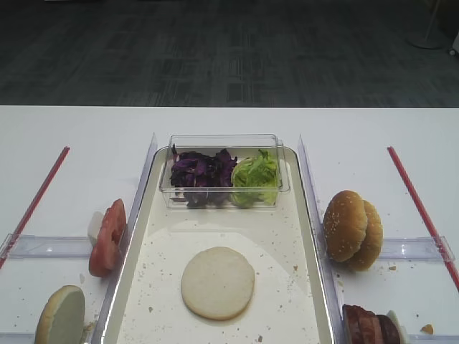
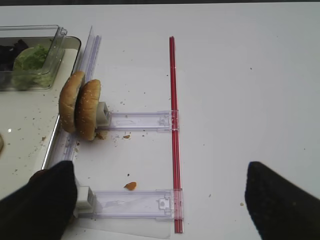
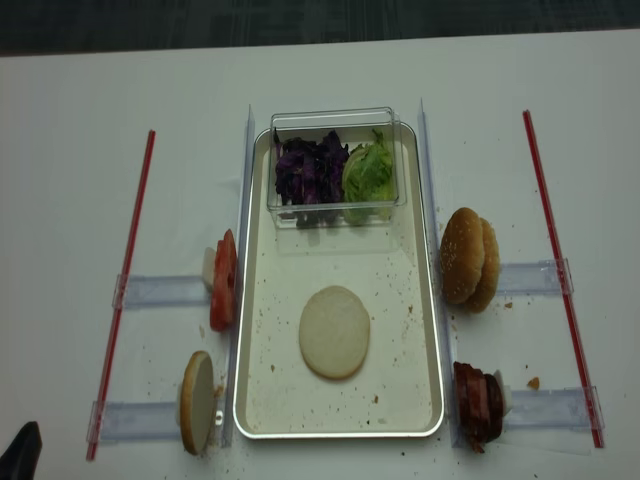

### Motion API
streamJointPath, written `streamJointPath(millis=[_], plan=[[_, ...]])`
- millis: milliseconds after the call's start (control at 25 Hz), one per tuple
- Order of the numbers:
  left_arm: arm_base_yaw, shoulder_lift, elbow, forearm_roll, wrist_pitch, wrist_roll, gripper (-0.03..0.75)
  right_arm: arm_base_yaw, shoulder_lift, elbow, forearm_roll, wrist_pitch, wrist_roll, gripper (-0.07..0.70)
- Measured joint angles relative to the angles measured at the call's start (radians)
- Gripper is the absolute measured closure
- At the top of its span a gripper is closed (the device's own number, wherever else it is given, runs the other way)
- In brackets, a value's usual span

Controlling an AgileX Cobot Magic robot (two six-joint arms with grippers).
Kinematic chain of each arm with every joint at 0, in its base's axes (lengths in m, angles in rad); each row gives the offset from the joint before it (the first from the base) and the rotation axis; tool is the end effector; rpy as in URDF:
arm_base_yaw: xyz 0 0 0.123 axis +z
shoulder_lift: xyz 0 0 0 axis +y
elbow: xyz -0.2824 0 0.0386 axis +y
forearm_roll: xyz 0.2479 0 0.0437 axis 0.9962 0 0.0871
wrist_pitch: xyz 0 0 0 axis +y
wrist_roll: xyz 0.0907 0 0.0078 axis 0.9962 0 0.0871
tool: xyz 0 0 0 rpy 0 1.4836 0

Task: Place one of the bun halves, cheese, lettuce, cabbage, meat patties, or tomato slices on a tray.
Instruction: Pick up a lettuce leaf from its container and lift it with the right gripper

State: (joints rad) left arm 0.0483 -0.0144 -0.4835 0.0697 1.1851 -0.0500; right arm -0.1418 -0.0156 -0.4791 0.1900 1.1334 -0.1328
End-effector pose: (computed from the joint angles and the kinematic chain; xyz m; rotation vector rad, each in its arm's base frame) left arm -0.0113 0.0053 0.2630 -0.1151 2.1667 0.0841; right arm -0.0066 0.0167 0.2668 -0.0071 2.1071 0.0661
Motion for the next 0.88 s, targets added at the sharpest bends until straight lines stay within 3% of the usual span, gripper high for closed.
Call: streamJointPath(millis=[880], plan=[[0.0, 0.0, 0.0, 0.0, 0.0, 0.0, 0.151, 0.0, 0.0, 0.0, 0.0, 0.0, 0.0, -0.06]])
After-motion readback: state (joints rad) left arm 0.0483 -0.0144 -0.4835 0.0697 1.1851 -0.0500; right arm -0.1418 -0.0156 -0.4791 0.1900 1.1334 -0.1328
